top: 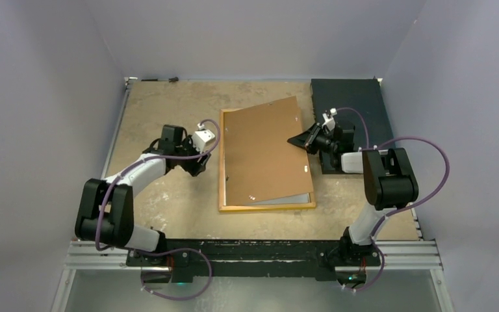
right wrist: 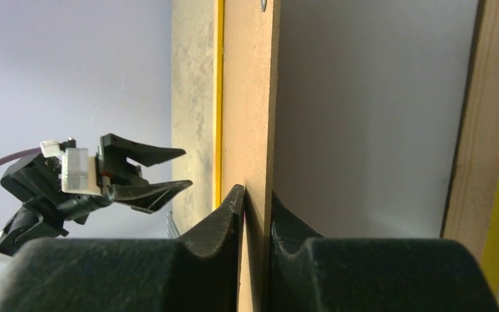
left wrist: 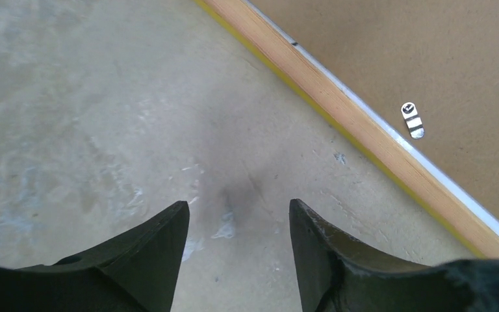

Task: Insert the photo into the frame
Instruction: Turn over the photo frame item on the photo frame.

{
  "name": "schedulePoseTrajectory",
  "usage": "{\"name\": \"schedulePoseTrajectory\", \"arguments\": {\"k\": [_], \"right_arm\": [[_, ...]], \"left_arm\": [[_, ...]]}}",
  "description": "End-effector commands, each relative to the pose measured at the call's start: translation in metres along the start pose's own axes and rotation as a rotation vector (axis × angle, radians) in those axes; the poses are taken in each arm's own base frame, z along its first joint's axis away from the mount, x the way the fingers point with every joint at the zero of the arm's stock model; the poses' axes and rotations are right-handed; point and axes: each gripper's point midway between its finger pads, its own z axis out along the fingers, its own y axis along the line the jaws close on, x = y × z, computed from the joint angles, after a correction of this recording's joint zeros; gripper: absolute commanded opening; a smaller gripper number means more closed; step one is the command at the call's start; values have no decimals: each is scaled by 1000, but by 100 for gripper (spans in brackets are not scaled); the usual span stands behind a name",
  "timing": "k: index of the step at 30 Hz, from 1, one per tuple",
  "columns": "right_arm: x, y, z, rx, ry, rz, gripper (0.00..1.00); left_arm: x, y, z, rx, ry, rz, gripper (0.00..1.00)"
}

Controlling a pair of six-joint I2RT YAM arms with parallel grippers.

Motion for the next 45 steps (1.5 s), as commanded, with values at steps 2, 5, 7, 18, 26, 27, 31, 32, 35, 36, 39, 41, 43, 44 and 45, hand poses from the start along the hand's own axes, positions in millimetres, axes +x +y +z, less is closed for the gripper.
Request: {"name": "schedulePoseTrajectory", "arguments": {"k": [2, 5, 7, 18, 26, 27, 31, 32, 35, 36, 39, 41, 43, 44, 45], "right_arm": [[-2, -2, 4, -23, -37, -20, 15], [1, -4, 6, -18, -44, -5, 15], [4, -5, 8, -9, -51, -4, 15], [20, -12, 15, 81, -91, 20, 14], [24, -20, 24, 212, -9, -109, 40], [22, -22, 23, 248, 0, -134, 46], [8, -24, 10, 381, -1, -238, 68], [5, -24, 6, 409, -5, -257, 92], [2, -22, 0, 450, 2, -300, 99], [1, -23, -1, 467, 4, -310, 99], [-3, -23, -7, 524, -6, -349, 99], [-10, -21, -13, 566, -25, -386, 99], [-23, -12, -17, 587, -73, -429, 99], [-28, -9, -18, 594, -94, -443, 99], [-28, -8, -20, 605, -88, -442, 99]], "left_arm": [[-4, -9, 27, 14, -33, 51, 53], [-3, -21, 35, 46, -46, 53, 50], [-3, -29, 39, 67, -60, 60, 49], [5, -56, 57, 140, -56, 76, 44], [7, -48, 47, 90, -27, 99, 42], [8, -47, 44, 86, -18, 98, 42], [5, -33, 30, 61, -19, 77, 41], [3, -27, 26, 50, -22, 73, 41], [5, -12, 16, 34, -25, 52, 41], [4, -7, 13, 28, -30, 46, 42], [1, 5, 5, 4, -42, 39, 42], [-3, 8, 2, -5, -51, 42, 41], [-7, 10, 2, -13, -58, 46, 41], [-9, 12, 2, -17, -61, 43, 41], [-10, 13, 3, -17, -61, 37, 41]]}}
